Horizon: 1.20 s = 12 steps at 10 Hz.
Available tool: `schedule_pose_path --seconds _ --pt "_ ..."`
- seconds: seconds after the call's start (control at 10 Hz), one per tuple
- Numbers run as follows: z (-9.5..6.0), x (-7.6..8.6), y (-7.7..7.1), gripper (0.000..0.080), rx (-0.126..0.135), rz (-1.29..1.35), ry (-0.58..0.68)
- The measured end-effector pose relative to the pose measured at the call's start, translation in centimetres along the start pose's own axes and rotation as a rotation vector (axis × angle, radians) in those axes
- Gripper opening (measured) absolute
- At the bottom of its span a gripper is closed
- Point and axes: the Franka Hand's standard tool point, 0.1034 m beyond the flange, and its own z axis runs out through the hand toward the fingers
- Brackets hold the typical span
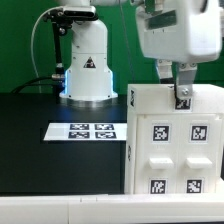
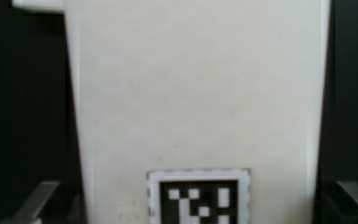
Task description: Assemble cabinet
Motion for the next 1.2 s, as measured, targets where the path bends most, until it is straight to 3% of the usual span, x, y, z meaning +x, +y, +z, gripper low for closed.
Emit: schedule_pose_path --seconds 0.2,0.3,0.4,0.5,0.6,0.8,1.2 --pt "0.0 0.2 -0.1 0.0553 0.000 0.134 -0.003" --pt "0.1 0.1 0.0 0.0612 -0.001 0.121 -0.002" --pt "0.1 0.0 0.0 0.0612 -0.001 0.112 -0.002" --pt "-0.3 -0.3 -0.1 0.0730 0.001 0.082 -0.006" --pt "-1.4 -0.7 -0.2 0.0786 0.004 0.046 -0.014" --pt "-4.1 -1.3 -0.8 0.0796 0.030 0.022 -0.035" --pt "-3.2 -1.2 -0.5 0.0797 0.018 0.019 -0.030"
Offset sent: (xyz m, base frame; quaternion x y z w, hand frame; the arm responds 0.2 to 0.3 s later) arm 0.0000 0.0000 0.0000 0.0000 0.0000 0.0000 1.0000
